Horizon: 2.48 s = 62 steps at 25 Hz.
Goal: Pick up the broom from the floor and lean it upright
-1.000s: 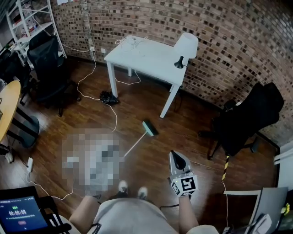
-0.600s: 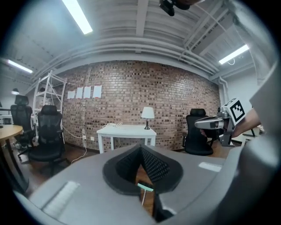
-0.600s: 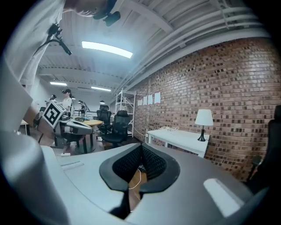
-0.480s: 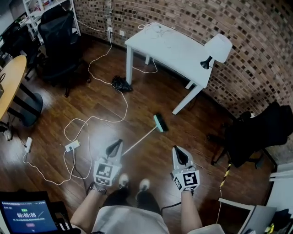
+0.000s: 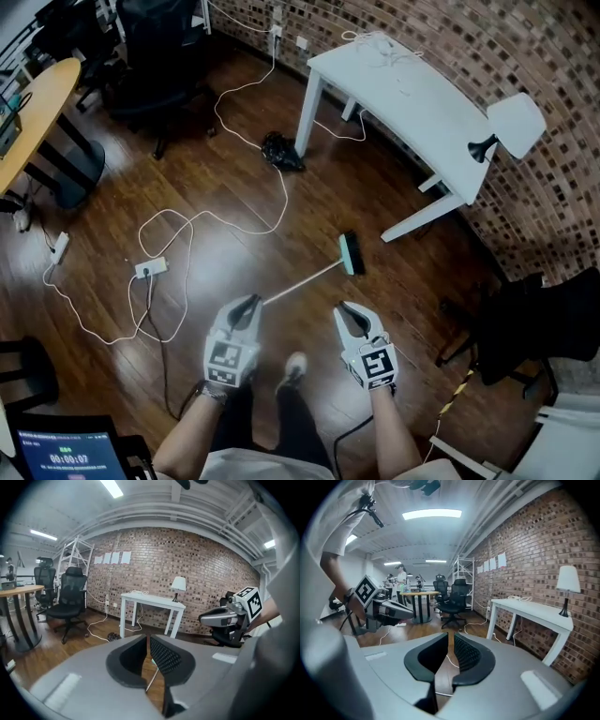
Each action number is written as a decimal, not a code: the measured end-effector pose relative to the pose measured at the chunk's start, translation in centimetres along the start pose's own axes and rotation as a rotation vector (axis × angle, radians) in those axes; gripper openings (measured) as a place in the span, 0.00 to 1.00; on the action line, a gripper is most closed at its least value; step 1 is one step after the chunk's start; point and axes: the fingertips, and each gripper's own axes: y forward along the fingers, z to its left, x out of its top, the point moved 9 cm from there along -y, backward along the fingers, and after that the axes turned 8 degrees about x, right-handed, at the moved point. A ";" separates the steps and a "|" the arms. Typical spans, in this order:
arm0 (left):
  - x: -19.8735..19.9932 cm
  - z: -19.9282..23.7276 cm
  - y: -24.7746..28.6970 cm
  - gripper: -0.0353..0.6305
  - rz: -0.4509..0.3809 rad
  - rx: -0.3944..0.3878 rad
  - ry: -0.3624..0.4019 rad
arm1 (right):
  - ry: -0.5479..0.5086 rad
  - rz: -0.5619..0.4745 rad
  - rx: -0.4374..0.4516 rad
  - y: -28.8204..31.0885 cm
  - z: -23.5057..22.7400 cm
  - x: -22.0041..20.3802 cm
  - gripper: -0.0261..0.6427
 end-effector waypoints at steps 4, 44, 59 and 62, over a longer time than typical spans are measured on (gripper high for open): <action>-5.0 1.3 1.3 0.04 0.046 0.076 -0.034 | -0.041 0.081 0.114 4.9 -0.7 -4.7 0.14; -51.2 9.1 17.9 0.06 0.334 0.295 -0.176 | -0.581 0.534 0.764 39.9 2.5 -51.5 0.23; -58.8 11.2 19.3 0.09 0.369 0.311 -0.231 | -0.895 0.739 0.896 47.4 5.9 -60.3 0.23; -59.2 11.4 19.3 0.09 0.369 0.308 -0.240 | -0.942 0.768 0.925 47.7 6.3 -61.2 0.22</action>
